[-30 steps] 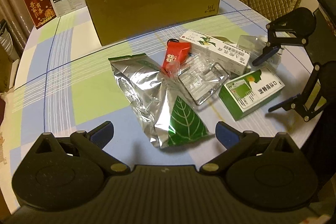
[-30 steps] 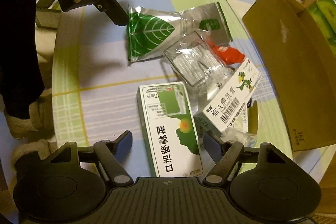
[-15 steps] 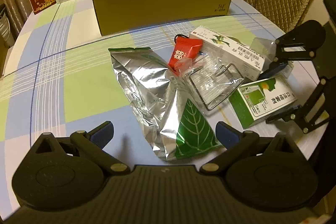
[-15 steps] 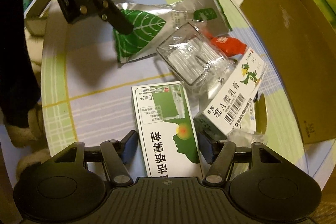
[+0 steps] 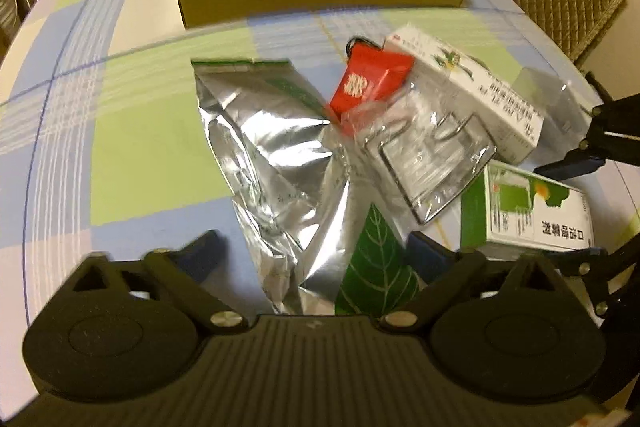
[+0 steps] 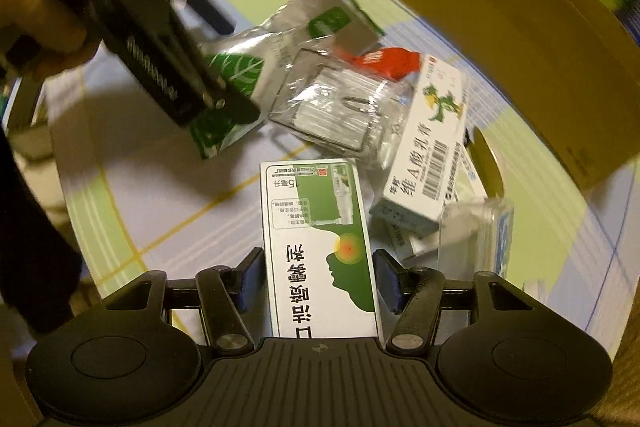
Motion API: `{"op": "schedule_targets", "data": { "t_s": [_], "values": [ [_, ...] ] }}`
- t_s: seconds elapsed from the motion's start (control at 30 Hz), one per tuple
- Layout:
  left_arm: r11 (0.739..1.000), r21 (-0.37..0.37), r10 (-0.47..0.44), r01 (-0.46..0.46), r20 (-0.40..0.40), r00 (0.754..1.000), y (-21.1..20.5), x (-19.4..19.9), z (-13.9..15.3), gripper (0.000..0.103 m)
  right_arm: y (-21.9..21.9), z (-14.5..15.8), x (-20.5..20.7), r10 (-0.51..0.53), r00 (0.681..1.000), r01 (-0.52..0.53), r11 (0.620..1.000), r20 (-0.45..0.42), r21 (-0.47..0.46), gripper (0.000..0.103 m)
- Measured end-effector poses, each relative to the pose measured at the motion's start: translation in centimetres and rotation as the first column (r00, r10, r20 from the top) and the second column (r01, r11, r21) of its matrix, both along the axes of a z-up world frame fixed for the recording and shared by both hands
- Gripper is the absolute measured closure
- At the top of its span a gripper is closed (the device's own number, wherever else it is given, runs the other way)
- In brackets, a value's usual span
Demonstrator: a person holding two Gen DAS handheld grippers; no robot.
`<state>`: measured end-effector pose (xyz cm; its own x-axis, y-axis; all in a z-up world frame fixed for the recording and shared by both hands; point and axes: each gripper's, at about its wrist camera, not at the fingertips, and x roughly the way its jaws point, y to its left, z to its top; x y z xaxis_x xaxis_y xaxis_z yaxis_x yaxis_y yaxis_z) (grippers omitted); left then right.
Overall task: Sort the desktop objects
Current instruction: 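Grasp the green-and-white medicine box with the right tool while the left tool approaches the foil bag, then grasp the silver foil tea bag with the left tool and lift it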
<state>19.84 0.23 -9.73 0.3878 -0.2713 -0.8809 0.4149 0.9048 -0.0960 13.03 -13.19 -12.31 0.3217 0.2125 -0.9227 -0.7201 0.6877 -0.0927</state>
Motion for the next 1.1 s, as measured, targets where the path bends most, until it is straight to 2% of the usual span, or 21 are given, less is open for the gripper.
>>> {"op": "schedule_targets", "data": {
  "t_s": [0.03,0.1,0.27,0.47,0.53,0.6,0.63,0.7,0.8,0.93,1.03,1.07,1.1],
  "values": [
    [1.000,-0.007,0.001,-0.001,-0.005,1.000,0.1,-0.1,0.1,0.017,-0.1,0.1,-0.1,-0.027,1.000,0.027,1.000,-0.002,0.014,0.049],
    [1.000,-0.017,-0.003,0.003,-0.017,1.000,0.5,-0.4,0.6,0.035,-0.3,0.3,-0.2,-0.086,0.996,0.087,0.995,-0.014,0.041,0.050],
    [0.999,0.031,-0.012,0.013,-0.037,0.999,2.4,-2.0,1.1,0.039,-0.6,0.9,-1.2,-0.219,0.974,0.223,0.970,-0.050,0.098,0.051],
    [0.992,0.111,-0.051,0.056,-0.051,0.997,4.6,-4.9,2.5,0.039,-0.6,1.6,-2.9,-0.326,0.943,0.332,0.933,-0.063,0.140,0.051],
    [0.992,0.118,-0.047,0.052,-0.046,0.998,5.1,-5.5,2.8,0.035,-0.6,1.7,-3.3,-0.349,0.935,0.356,0.920,-0.069,0.163,0.050],
    [0.993,0.113,-0.026,0.029,-0.028,0.999,5.6,-5.4,3.2,0.026,-0.5,1.8,-3.5,-0.354,0.933,0.361,0.913,-0.068,0.189,0.050],
    [0.994,0.107,-0.009,0.011,-0.023,1.000,5.8,-5.3,3.2,0.024,-0.4,1.8,-3.7,-0.357,0.932,0.362,0.912,-0.059,0.193,0.049],
    [0.996,0.089,0.025,-0.023,-0.013,1.000,6.0,-4.8,3.3,0.022,-0.3,1.8,-3.8,-0.368,0.929,0.369,0.909,-0.042,0.194,0.040],
    [0.996,0.066,0.058,-0.056,-0.020,0.998,6.0,-3.8,2.6,0.021,-0.4,1.3,-3.6,-0.393,0.919,0.393,0.898,-0.044,0.198,0.034],
    [0.996,0.051,0.071,-0.069,-0.025,0.997,5.7,-2.5,1.5,0.021,-0.8,0.2,-3.3,-0.418,0.905,0.425,0.882,-0.077,0.203,0.034],
    [0.997,0.049,0.062,-0.061,-0.024,0.998,5.3,-2.1,0.7,0.021,-1.0,-0.1,-3.5,-0.424,0.903,0.428,0.880,-0.064,0.207,0.035],
    [0.997,0.059,0.057,-0.056,-0.026,0.998,5.2,-2.0,0.4,0.022,-0.9,-0.2,-3.5,-0.424,0.904,0.426,0.881,-0.055,0.207,0.036],
    [0.996,0.071,0.050,-0.048,-0.024,0.998,5.0,-2.0,0.2,0.022,-0.9,-0.2,-3.6,-0.426,0.904,0.425,0.881,-0.045,0.207,0.042]
  ]
}}
